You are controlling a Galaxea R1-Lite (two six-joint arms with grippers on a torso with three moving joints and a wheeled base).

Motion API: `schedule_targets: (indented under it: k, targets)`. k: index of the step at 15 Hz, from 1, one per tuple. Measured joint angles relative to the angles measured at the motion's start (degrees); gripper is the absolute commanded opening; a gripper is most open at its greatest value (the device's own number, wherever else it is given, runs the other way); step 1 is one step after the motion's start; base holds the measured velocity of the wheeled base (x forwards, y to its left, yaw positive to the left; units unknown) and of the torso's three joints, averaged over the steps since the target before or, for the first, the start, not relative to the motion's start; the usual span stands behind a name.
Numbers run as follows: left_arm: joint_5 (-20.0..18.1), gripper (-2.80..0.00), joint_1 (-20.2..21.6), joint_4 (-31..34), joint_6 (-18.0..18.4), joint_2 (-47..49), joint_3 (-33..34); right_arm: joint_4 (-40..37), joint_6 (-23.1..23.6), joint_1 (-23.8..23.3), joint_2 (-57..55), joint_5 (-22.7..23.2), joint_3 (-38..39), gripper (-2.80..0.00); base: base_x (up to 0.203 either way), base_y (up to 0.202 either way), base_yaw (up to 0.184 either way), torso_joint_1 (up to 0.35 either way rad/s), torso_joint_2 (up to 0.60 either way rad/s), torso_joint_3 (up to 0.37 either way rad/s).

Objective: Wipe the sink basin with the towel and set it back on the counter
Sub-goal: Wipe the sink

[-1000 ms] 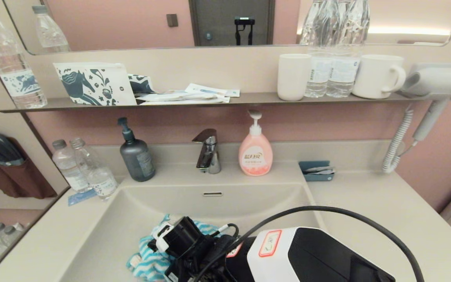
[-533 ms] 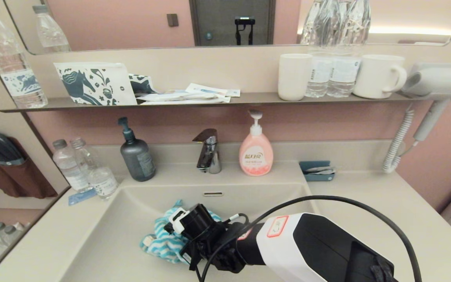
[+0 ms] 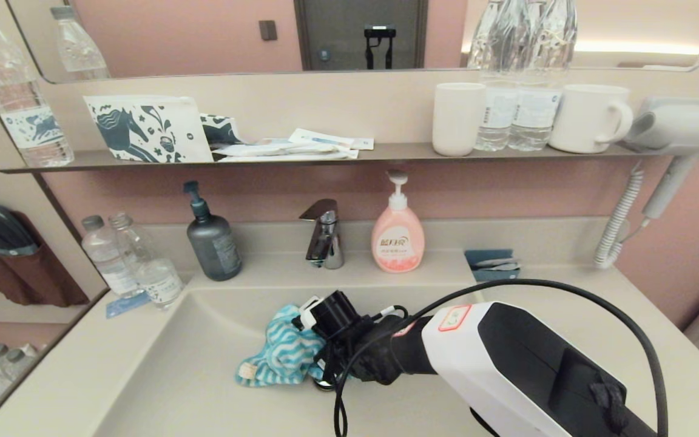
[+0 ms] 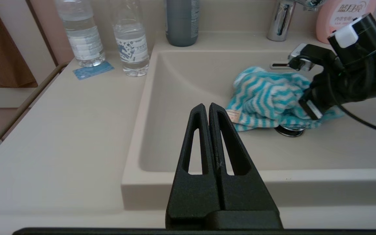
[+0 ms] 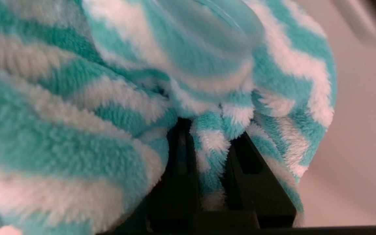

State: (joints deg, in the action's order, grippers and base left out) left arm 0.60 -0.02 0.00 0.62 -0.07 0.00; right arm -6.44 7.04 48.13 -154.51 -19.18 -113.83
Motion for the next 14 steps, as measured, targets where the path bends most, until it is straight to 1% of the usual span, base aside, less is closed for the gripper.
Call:
schedule_targets:
  k: [3, 5, 11, 14]
  targets:
    - [-0.02, -2.80, 0.02, 0.00, 0.01, 0.00, 0.00, -6.40, 0.03, -0.25, 1.33, -2.42, 0.47, -2.80, 0.000, 0.000, 0.000, 0.000, 0.00, 0.000]
    - [-0.02, -2.80, 0.02, 0.00, 0.00, 0.00, 0.00, -9.99, 0.03, -0.36, 2.38, -2.56, 0.79, -2.80, 0.000, 0.000, 0.000, 0.000, 0.00, 0.000]
    - [0.00, -2.80, 0.02, 0.02, 0.03, 0.00, 0.00, -30.66, 0.14, 0.46, 7.80, -2.44, 1.65, -2.80, 0.000, 0.000, 0.000, 0.000, 0.00, 0.000]
    - [-0.01, -2.80, 0.02, 0.00, 0.00, 0.00, 0.00, -35.39, 0.17, 2.33, 10.60, -2.23, 4.13, -2.80, 0.000, 0.000, 0.000, 0.000, 0.00, 0.000]
